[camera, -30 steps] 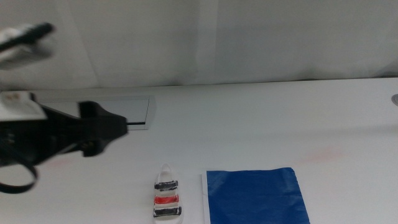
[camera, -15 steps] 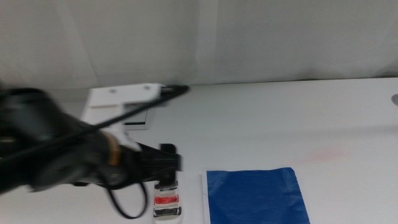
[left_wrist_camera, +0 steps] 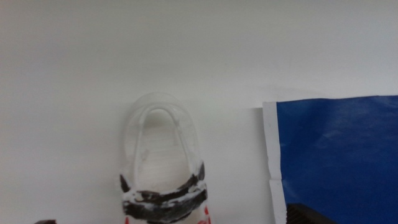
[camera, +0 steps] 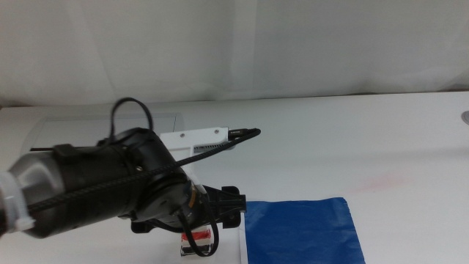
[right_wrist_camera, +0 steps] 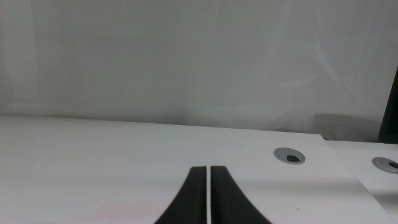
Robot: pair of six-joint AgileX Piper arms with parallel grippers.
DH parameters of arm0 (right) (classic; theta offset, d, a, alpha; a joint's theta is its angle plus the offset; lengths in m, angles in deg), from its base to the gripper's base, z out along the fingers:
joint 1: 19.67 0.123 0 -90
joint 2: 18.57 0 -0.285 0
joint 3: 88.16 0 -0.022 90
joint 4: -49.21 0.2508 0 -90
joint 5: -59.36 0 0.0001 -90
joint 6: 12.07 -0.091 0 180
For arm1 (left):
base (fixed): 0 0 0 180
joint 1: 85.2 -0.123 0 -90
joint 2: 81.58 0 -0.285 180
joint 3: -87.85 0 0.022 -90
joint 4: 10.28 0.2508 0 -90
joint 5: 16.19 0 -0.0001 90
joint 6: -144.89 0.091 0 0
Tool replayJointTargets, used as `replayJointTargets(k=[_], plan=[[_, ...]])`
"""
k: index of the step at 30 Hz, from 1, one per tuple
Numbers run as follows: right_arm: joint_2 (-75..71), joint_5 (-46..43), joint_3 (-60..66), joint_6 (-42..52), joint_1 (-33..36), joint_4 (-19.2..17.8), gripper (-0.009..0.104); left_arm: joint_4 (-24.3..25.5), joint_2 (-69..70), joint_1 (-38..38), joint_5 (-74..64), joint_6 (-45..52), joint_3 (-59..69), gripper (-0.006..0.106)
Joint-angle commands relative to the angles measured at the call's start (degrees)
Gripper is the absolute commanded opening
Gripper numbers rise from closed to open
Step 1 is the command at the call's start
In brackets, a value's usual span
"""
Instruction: Use one arm to grab the shoe from the table and place it on the mat.
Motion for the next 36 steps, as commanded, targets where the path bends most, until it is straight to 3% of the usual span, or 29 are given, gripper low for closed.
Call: replayJointTargets(k=[1,11,32,36], plan=[[-0.7,-0.2,2.2,0.2,0.2,-0.6,-0.002,0.4,-1.3,0.3,1.5,-2.3,-0.4,0.09],[-0.7,-0.2,2.2,0.2,0.2,-0.6,-0.002,3.5,-6.7,0.3,3.3,-6.4,-0.4,0.09],[-0.7,-0.2,2.2,0.2,0.2,-0.6,-0.002,2.8,-9.7,-1.3,5.6,-10.8,-0.4,0.09],[-0.7,-0.2,2.2,0.2,0.2,-0.6,-0.002,1.5,-10.7,-1.3,4.8,-10.8,-0.4,0.08]])
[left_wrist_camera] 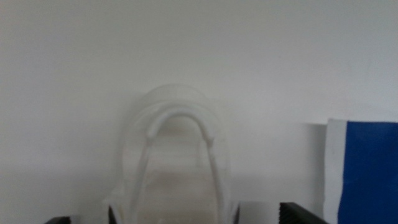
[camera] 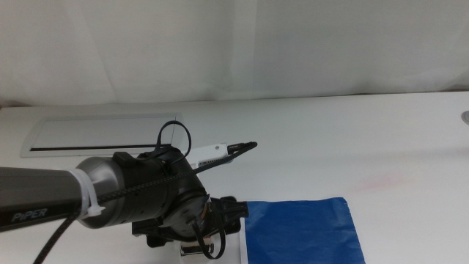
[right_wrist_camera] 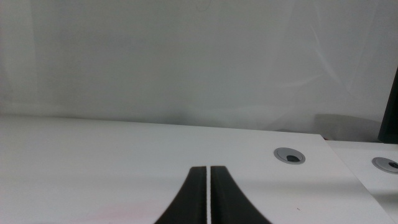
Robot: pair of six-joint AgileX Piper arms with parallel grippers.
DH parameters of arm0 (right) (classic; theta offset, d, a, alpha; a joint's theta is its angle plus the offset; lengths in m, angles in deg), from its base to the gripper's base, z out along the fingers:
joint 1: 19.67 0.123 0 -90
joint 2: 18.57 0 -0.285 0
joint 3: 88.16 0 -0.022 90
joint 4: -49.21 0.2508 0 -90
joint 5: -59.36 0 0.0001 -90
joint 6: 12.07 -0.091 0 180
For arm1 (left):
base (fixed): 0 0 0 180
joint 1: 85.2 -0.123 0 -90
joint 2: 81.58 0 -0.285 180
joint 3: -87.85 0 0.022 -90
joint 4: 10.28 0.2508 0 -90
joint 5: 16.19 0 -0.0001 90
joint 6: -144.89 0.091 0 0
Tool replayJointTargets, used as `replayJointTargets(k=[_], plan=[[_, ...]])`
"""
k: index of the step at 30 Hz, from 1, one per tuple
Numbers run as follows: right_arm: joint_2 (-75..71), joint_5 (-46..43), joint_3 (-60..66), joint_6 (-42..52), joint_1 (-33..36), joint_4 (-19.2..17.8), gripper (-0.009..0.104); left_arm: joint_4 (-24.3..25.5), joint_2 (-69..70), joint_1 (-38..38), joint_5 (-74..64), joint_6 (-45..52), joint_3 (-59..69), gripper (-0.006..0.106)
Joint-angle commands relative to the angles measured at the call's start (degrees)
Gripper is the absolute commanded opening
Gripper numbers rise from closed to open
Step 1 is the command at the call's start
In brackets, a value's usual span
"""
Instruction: Use one arm to grab the shoe from the table and place it on the mat.
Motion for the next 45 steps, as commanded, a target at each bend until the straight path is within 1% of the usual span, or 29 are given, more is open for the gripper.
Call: replayJointTargets(k=[1,3,4,9,12,21,25,30,38,39,40,42,45], plan=[[-0.7,-0.2,2.2,0.2,0.2,-0.6,-0.002,-1.9,-0.8,-0.2,-1.1,0.1,-0.3,0.076],[-0.7,-0.2,2.2,0.2,0.2,-0.6,-0.002,-2.8,-1.3,-0.2,-1.6,0.6,-0.3,0.069],[-0.7,-0.2,2.2,0.2,0.2,-0.6,-0.002,-3.0,-1.5,-0.2,-2.0,1.0,-0.3,0.063],[-0.7,-0.2,2.2,0.2,0.2,-0.6,-0.002,-2.9,-1.7,-0.2,-2.0,1.7,-0.3,0.019],[-0.7,-0.2,2.2,0.2,0.2,-0.6,-0.002,-2.9,-1.7,-0.2,-2.0,2.6,-0.3,-0.002],[-0.7,-0.2,2.2,0.2,0.2,-0.6,-0.002,-2.3,-1.1,-0.2,-1.9,4.7,-0.3,-0.003],[-0.7,-0.2,2.2,0.2,0.2,-0.6,-0.002,0.8,2.1,-0.2,-2.1,6.9,-1.8,-0.003],[-0.7,-0.2,2.2,0.2,0.2,-0.6,-0.002,2.6,6.9,-0.2,-2.0,12.0,-4.4,-0.003],[-0.7,-0.2,2.2,0.2,0.2,-0.6,-0.002,1.9,15.6,-0.2,-2.3,32.7,-9.5,-0.003],[-0.7,-0.2,2.2,0.2,0.2,-0.6,-0.002,1.6,17.3,-0.2,-2.3,39.3,-10.2,-0.003],[-0.7,-0.2,2.2,0.2,0.2,-0.6,-0.002,0.8,18.1,-0.2,-2.4,43.4,-10.6,-0.003],[-0.7,-0.2,2.2,0.2,0.2,-0.6,-0.002,-2.3,19.5,-0.2,-2.5,52.9,-11.2,-0.003],[-0.7,-0.2,2.2,0.2,0.2,-0.6,-0.002,-10.8,21.3,-0.2,-2.5,69.3,-11.3,-0.003]])
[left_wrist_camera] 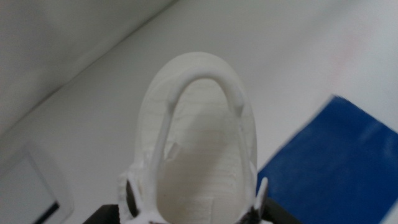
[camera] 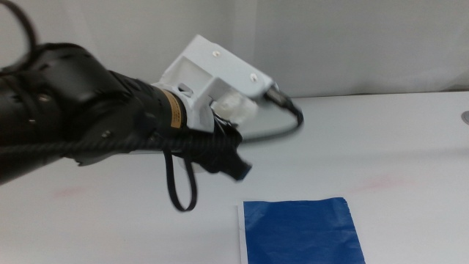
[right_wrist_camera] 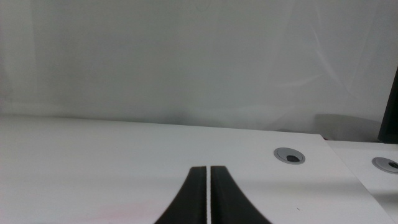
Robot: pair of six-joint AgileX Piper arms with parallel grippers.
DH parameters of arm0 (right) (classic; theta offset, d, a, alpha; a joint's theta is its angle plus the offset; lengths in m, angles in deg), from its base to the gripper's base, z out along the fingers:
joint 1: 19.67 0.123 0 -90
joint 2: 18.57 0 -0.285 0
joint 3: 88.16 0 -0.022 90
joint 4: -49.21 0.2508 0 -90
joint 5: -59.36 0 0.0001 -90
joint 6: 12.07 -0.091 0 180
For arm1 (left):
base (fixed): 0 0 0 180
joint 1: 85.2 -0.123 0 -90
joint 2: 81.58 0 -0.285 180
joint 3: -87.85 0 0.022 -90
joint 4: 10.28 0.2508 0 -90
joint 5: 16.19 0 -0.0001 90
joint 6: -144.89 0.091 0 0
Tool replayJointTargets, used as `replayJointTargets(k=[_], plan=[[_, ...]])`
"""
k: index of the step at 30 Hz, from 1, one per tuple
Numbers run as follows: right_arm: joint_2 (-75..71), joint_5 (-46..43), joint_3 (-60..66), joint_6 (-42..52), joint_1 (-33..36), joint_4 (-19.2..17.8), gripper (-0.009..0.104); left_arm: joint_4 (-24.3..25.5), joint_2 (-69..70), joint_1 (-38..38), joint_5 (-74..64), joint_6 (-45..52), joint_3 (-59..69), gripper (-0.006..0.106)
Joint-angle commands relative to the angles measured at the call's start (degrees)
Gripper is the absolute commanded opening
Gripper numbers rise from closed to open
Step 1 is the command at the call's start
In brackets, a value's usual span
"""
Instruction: Use one arm to grab the shoe from the table and place it on the mat.
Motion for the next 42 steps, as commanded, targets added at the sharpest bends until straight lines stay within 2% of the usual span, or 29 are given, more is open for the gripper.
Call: replayJointTargets(k=[1,6,9,11,18,21,27,42], plan=[[-0.7,-0.2,2.2,0.3,0.2,-0.6,-0.002,-8.4,1.2,-0.1,-0.4,15.6,-0.4,-0.003],[-0.7,-0.2,2.2,0.3,0.2,-0.6,-0.002,-23.2,1.5,-0.1,-6.1,47.4,-0.4,-0.003],[-0.7,-0.2,2.2,0.3,0.2,-0.6,-0.002,-33.2,1.1,-0.1,-9.1,57.7,-0.4,-0.003],[-0.7,-0.2,2.2,0.3,0.2,-0.6,-0.002,-34.9,0.9,-0.1,-9.0,58.8,-0.4,-0.003],[-0.7,-0.2,2.2,0.3,0.2,-0.6,-0.002,-37.6,-3.6,0.4,-11.3,58.6,-5.4,-0.003],[-0.7,-0.2,2.2,0.3,0.2,-0.6,-0.002,-36.4,-6.8,1.0,-14.1,56.1,-8.7,-0.003],[-0.7,-0.2,2.2,0.3,0.2,-0.6,-0.002,-28.9,-13.8,3.6,-17.5,50.3,-13.4,-0.003],[-0.7,-0.2,2.2,0.3,0.2,-0.6,-0.002,-29.9,-26.2,6.0,-9.5,54.7,-15.1,-0.003]])
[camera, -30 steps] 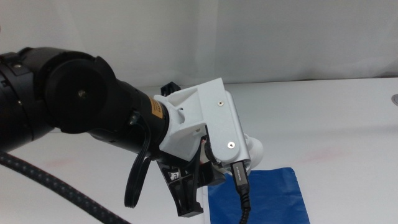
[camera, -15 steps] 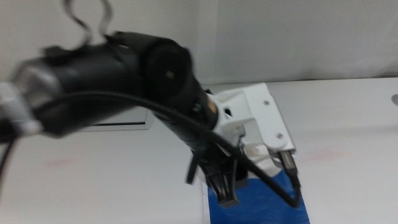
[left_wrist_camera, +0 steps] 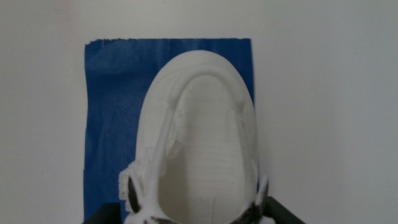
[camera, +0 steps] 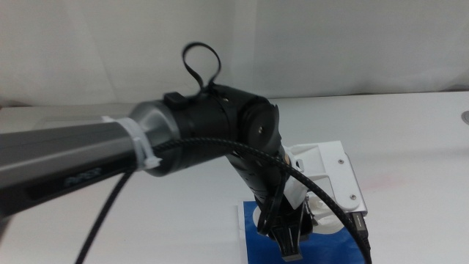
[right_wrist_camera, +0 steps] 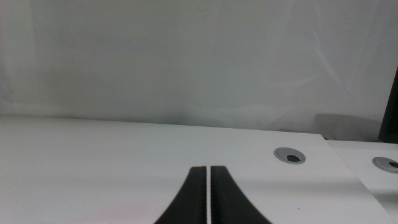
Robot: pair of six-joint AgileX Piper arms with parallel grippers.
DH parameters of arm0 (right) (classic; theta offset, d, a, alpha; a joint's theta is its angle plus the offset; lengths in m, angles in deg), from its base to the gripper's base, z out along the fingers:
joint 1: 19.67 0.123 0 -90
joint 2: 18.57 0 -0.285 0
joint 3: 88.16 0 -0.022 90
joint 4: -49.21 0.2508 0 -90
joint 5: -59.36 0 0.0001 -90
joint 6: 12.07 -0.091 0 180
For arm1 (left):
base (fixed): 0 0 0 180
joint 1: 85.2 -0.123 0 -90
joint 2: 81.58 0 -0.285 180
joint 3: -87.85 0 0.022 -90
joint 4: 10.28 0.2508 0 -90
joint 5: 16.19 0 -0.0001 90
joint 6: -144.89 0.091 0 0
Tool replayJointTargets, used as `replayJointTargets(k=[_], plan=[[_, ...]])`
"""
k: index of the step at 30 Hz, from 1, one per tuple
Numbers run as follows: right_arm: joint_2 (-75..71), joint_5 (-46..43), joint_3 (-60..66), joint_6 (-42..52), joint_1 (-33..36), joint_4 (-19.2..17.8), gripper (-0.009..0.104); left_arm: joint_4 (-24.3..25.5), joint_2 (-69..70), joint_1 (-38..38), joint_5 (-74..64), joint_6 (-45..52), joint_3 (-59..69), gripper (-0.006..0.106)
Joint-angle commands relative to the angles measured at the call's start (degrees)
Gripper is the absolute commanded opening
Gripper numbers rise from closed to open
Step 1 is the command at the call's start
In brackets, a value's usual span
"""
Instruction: Use one arm to grab the shoe from the table and place it on the mat.
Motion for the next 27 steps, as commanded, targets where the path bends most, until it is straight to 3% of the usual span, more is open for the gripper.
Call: replayJointTargets(k=[1,27], plan=[[-0.7,-0.2,2.2,0.4,0.2,-0.6,-0.002,-1.1,-1.6,0.3,2.9,1.0,-0.4,-0.003],[-0.7,-0.2,2.2,0.4,0.2,-0.6,-0.002,-2.4,-12.3,-0.3,10.6,4.3,-0.4,-0.003]])
